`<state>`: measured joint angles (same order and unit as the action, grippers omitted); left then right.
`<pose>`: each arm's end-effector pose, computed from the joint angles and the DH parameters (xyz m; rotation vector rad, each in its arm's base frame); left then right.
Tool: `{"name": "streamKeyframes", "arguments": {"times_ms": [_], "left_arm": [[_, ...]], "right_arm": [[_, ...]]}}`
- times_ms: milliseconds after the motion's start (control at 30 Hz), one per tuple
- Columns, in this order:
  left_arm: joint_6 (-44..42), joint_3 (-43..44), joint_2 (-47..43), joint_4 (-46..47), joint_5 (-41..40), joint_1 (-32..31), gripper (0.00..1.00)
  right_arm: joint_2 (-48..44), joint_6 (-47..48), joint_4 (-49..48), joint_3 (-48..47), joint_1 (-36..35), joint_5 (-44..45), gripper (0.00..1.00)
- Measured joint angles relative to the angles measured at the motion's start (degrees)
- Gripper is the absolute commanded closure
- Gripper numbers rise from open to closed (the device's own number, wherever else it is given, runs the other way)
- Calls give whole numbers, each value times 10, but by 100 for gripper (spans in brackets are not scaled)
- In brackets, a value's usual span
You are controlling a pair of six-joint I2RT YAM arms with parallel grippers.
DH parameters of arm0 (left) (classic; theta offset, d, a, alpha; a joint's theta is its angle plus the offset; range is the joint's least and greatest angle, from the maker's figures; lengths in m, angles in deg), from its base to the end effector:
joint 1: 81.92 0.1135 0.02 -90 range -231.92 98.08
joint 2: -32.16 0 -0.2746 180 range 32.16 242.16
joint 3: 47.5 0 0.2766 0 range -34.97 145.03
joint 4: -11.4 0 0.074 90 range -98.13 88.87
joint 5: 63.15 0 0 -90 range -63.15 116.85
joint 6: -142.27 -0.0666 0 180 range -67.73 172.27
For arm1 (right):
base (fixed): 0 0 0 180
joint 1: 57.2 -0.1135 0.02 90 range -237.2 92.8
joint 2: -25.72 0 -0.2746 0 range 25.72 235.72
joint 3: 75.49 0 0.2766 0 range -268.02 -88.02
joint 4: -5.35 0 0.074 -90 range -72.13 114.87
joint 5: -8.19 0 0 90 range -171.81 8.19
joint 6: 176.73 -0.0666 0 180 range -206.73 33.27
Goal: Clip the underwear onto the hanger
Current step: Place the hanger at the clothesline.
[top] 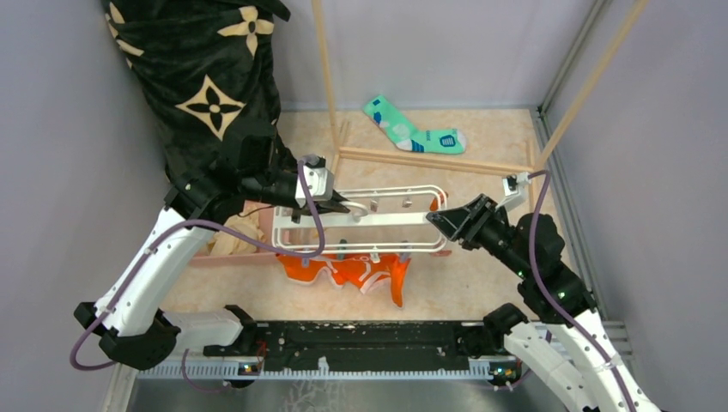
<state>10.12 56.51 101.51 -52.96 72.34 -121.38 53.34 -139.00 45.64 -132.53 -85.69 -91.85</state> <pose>0.1671 -0.1991 0.4680 1.6366 1.1678 -0.7921 0.1304 0.0840 0.3504 0.2576 1.8953 1.1488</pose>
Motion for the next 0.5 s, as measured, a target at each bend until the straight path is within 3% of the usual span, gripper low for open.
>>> {"name": "streamKeyframes", "arguments": {"times_ms": [200,333,467,500], "left_arm": [[-2,0,0,0,6,0,100],[-2,0,0,1,7,0,100],[-4,0,0,-3,6,2,100],[-4,0,0,-3,5,3,100]], "right_arm": [[-7,-9,-52,12,0,-8,64],[-7,-9,-56,19,0,-8,79],[-12,-24,-64,19,1,-7,100],[-16,-32,-70,19,1,-7,100]]}}
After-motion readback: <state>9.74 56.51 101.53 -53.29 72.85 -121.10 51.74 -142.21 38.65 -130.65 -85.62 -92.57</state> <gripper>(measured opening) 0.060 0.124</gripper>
